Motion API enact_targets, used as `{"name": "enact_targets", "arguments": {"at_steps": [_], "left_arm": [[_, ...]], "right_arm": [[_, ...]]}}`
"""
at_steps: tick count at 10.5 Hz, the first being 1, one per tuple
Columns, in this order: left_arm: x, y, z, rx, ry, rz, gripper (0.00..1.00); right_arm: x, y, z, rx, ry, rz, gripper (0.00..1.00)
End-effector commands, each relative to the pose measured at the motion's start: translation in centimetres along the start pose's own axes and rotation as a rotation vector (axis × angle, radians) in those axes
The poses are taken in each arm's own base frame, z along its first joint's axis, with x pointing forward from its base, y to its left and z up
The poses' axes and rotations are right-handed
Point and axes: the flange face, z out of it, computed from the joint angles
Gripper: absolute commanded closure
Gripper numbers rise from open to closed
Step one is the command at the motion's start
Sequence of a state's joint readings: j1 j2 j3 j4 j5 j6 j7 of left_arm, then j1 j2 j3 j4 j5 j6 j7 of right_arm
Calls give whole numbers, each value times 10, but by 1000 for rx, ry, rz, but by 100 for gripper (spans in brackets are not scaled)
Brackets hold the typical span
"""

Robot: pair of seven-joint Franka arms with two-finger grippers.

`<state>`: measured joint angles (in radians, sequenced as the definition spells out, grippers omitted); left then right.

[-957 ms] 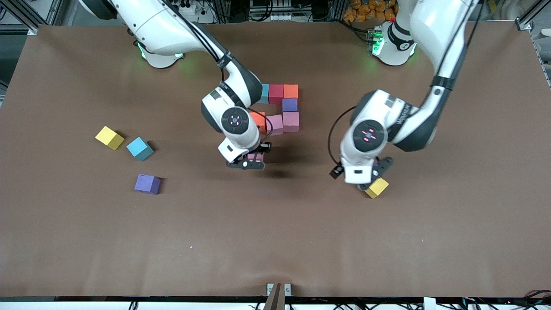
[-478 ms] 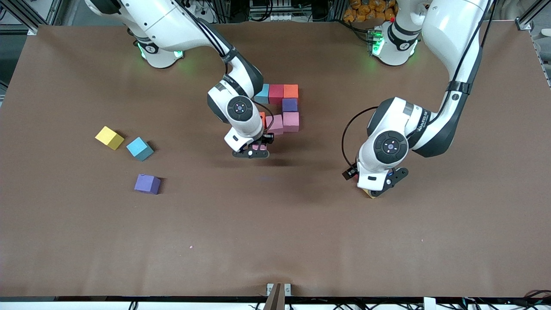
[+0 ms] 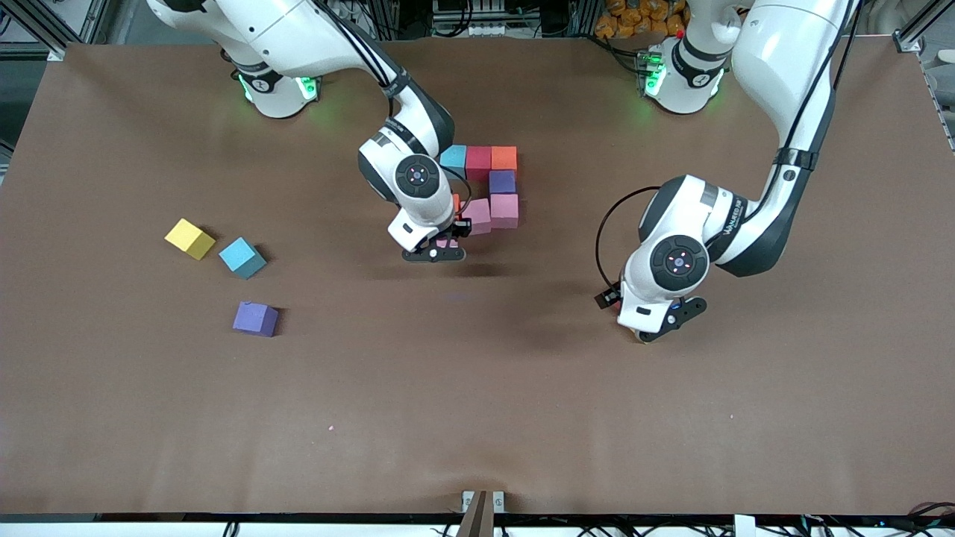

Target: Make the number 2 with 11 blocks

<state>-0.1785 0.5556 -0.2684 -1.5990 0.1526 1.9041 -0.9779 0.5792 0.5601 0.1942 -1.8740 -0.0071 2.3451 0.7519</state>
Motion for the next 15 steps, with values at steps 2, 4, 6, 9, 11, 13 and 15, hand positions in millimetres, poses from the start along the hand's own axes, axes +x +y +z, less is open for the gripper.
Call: {"name": "enact_targets", "arguments": {"at_steps": [2, 4, 6, 9, 11, 13, 15], "left_arm": [[13, -11, 7, 6, -21, 47, 0], [16, -11, 8, 1, -18, 107, 0], [26, -15, 14, -4, -20, 119, 0], [41, -24, 24, -33, -35, 52, 0], [46, -27, 37, -23, -52, -23, 0], [44, -22, 42, -23, -51, -108, 0], [44, -22, 42, -24, -50, -155, 0]], "right_arm": [[-9, 4, -7, -13, 13, -10, 67], [-9, 3, -8, -9, 15, -3, 66], [-10, 1, -7, -5, 18, 12, 66], [-10, -1, -8, 2, 25, 14, 66], [-11, -2, -8, 4, 26, 14, 66], [-11, -2, -7, 2, 24, 12, 31], [-14, -5, -8, -3, 21, 3, 0]]}}
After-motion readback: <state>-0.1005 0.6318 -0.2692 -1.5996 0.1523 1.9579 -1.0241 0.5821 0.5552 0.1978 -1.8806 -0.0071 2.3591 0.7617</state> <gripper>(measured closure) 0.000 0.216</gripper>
